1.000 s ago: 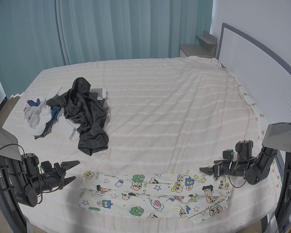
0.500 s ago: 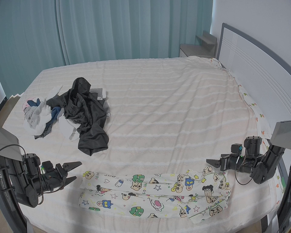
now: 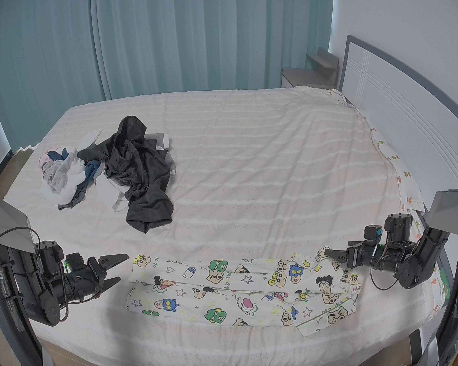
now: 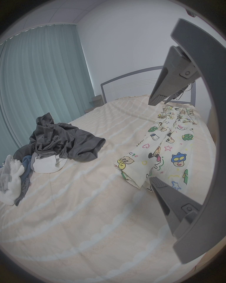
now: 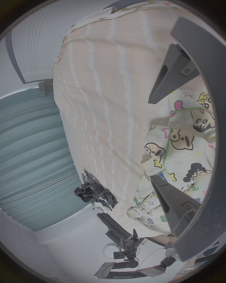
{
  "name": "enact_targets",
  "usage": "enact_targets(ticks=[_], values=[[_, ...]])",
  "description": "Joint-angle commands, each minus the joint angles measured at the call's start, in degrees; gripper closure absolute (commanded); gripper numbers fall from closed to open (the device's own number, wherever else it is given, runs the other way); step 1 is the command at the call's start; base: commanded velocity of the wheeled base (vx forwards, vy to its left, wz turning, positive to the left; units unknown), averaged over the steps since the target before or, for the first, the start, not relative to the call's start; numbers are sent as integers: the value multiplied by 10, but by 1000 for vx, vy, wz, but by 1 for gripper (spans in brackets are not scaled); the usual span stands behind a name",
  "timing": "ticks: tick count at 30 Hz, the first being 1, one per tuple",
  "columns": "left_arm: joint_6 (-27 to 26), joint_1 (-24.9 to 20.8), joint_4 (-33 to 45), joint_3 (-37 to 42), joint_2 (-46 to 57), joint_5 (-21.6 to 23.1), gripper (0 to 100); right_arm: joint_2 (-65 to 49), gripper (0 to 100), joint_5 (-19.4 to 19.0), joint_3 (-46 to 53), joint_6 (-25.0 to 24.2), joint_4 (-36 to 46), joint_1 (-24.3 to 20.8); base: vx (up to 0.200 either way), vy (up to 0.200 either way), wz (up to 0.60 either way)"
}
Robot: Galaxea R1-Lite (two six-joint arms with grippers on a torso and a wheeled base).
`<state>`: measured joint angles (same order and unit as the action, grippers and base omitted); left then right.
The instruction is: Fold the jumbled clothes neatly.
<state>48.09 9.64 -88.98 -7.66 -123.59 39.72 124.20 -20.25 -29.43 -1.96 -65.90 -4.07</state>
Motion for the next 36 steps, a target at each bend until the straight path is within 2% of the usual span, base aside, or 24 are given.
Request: enact_targets(ticks=[1, 4, 7, 8, 9, 10, 11, 16, 22, 25, 26, 27, 29, 34, 36], values=[[-146, -110, -10, -105, 34, -143, 0, -480, 0, 144, 294, -185, -70, -15, 0, 0, 0], [-157, -110, -8, -139, 32, -199, 0, -480, 0, 143, 294, -189, -70, -16, 0, 0, 0], [-186, -119, 14, -174, 22, -298, 0, -479, 0, 142, 294, -197, -70, -19, 0, 0, 0], [-186, -119, 14, -174, 22, -298, 0, -479, 0, 142, 294, -197, -70, -19, 0, 0, 0], [-218, -124, 27, -199, 7, -358, 0, -478, 0, 142, 294, -199, -69, -23, 0, 0, 0], [-218, -124, 27, -199, 7, -358, 0, -478, 0, 142, 294, -199, -69, -23, 0, 0, 0], [-226, -135, 28, -211, 5, -382, 0, -478, 0, 143, 294, -202, -70, -31, 0, 0, 0], [-245, -146, 57, -237, 4, -398, 0, -478, 0, 144, 294, -207, -69, -46, 0, 0, 0], [-251, -150, 101, -239, -2, -381, 0, -474, 0, 144, 294, -218, -66, -47, 0, 0, 0], [-251, -150, 166, -244, -10, -320, 0, -476, 0, 143, 294, -218, -45, -48, 0, 0, 0], [-251, -150, 166, -244, -10, -320, 0, -476, 0, 143, 294, -218, -45, -48, 0, 0, 0], [-251, -148, 195, -253, -13, -285, 0, -477, 0, 143, 294, -218, -35, -49, 0, 0, 0], [-251, -149, 225, -265, -16, -263, 0, -477, 0, 143, 294, -218, -33, -53, 0, 0, 0], [-253, -151, 345, -305, -15, -238, 0, -476, 0, 144, 294, -218, -32, -56, 0, 0, 0], [-253, -150, 362, -316, -15, -237, 0, -476, 0, 144, 294, -219, -32, -57, 0, 0, 0]])
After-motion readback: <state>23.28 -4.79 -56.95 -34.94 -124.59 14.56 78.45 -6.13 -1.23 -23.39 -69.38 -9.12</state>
